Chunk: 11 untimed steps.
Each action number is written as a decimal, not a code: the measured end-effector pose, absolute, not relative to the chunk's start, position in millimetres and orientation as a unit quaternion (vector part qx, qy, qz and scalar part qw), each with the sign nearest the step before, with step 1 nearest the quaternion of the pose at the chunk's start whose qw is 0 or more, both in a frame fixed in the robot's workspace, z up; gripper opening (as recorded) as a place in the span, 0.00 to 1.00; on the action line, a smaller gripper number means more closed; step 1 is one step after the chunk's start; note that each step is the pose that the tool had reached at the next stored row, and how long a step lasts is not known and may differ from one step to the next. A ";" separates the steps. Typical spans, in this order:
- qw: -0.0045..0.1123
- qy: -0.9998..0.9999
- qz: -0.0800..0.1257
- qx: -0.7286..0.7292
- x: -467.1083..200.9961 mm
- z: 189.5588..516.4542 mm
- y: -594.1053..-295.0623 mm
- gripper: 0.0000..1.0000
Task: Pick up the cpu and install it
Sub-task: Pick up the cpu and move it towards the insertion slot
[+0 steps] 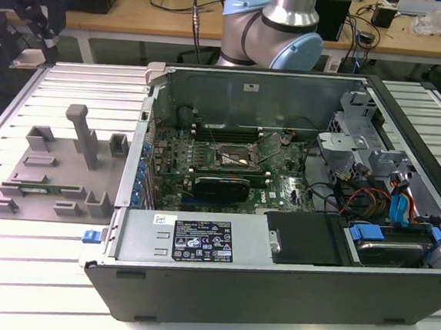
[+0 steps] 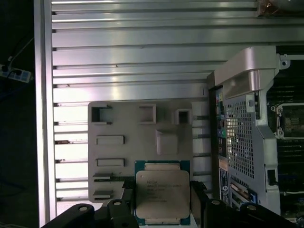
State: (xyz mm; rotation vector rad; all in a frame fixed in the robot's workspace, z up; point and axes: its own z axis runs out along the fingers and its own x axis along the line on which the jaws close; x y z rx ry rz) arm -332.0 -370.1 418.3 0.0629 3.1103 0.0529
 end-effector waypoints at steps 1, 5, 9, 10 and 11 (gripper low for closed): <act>0.015 1.000 0.017 0.020 -330.1 418.3 -370.1 0.55; 0.015 1.000 0.017 0.020 -322.8 418.3 -370.1 0.55; 0.015 1.000 0.017 0.020 -315.0 418.3 -370.1 0.55; 0.015 1.000 0.017 0.020 -310.1 418.3 -370.1 0.55; 0.015 1.000 0.017 0.020 -308.9 418.3 -370.1 0.55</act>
